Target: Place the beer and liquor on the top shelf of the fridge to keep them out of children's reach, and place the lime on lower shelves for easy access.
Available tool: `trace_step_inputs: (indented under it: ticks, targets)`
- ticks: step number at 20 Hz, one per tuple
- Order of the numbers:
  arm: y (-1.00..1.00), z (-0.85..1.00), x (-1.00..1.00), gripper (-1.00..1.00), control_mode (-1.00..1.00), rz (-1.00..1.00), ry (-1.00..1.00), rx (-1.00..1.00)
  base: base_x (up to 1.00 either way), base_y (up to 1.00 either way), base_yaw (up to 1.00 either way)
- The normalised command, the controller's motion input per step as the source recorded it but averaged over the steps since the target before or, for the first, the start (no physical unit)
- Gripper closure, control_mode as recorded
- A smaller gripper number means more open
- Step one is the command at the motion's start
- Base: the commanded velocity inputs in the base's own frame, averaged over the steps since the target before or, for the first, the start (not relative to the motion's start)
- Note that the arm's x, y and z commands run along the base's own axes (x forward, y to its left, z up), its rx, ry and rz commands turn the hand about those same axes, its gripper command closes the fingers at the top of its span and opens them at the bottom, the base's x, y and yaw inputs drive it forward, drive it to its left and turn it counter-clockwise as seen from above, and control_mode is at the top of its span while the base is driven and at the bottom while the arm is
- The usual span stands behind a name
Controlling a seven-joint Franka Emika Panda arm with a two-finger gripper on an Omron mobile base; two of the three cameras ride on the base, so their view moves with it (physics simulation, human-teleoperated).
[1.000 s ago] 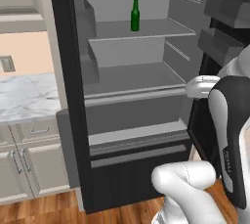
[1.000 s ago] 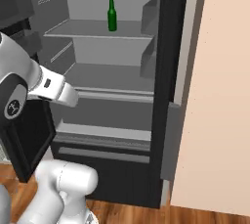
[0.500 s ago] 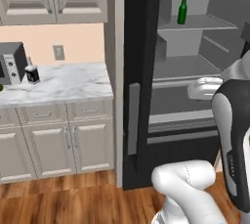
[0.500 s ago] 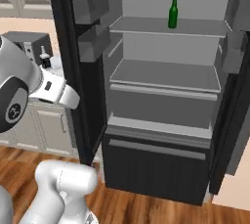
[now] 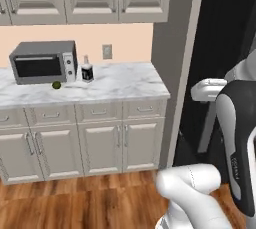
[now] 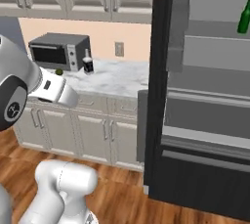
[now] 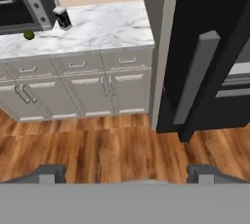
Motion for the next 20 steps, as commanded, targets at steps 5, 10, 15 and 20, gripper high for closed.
trace_step_inputs:
  ticks: [5, 10, 15, 20]
  targets:
    - [0.00, 0.00, 0.00, -1.00, 1.00, 0.00, 0.00, 0.00, 0.62, 0.83, 0.00]
    - [0.00, 0.00, 0.00, -1.00, 1.00, 0.00, 0.00, 0.00, 0.70, 0.65, -0.01]
    - [0.00, 0.00, 0.00, -1.00, 1.00, 0.00, 0.00, 0.00, 0.70, 0.51, -0.03]
    - [0.00, 0.00, 0.00, -1.00, 1.00, 0.00, 0.00, 0.00, 0.59, 0.36, -0.02]
